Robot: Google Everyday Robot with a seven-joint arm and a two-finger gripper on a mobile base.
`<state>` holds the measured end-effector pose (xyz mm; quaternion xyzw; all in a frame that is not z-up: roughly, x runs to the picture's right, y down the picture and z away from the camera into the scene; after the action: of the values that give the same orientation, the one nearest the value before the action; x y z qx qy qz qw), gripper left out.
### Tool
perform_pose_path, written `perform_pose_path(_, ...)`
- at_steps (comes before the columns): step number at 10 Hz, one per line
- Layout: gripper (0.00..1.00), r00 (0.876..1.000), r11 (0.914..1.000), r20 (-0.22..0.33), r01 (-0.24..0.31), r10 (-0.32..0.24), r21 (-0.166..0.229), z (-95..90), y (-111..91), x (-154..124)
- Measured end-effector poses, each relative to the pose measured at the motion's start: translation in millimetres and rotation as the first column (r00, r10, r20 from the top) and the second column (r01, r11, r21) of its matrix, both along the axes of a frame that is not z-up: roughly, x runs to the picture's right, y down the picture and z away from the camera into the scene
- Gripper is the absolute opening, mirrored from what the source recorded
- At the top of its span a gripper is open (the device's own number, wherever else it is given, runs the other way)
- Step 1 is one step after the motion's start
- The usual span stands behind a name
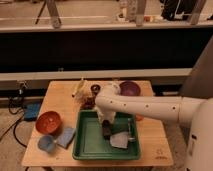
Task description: Wipe tray with eraser
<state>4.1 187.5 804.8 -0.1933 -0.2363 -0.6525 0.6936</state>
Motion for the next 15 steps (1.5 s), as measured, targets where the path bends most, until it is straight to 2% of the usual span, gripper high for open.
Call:
perform_pose_path(2, 0.02, 1.0, 0.9998, 0.006, -0.017, 0.017, -0.009, -10.2, 18.3, 0.3)
perform_pose_path(4, 0.02, 0.999, 0.9994, 0.026, -0.029, 0.03, -0.017, -29.3, 44.4, -2.9)
perform_pose_path(6, 0.02, 0.999, 0.9998, 0.049, -0.009, 0.009, -0.017, -49.1, 61.4, -10.9)
perform_pose_path(8, 0.02, 0.996, 0.9996, 0.081, 0.028, -0.027, -0.008, -65.9, 67.9, -24.4)
perform_pose_path(10, 0.02, 0.989, 0.9974, 0.127, 0.072, -0.072, 0.004, -76.0, 69.8, -52.5)
perform_pose_path(13, 0.02, 0.978, 0.993, 0.172, 0.117, -0.119, 0.018, -78.4, 69.6, -81.9)
perform_pose_path(15, 0.02, 0.97, 0.9884, 0.189, 0.145, -0.151, 0.043, -76.9, 64.2, -102.9)
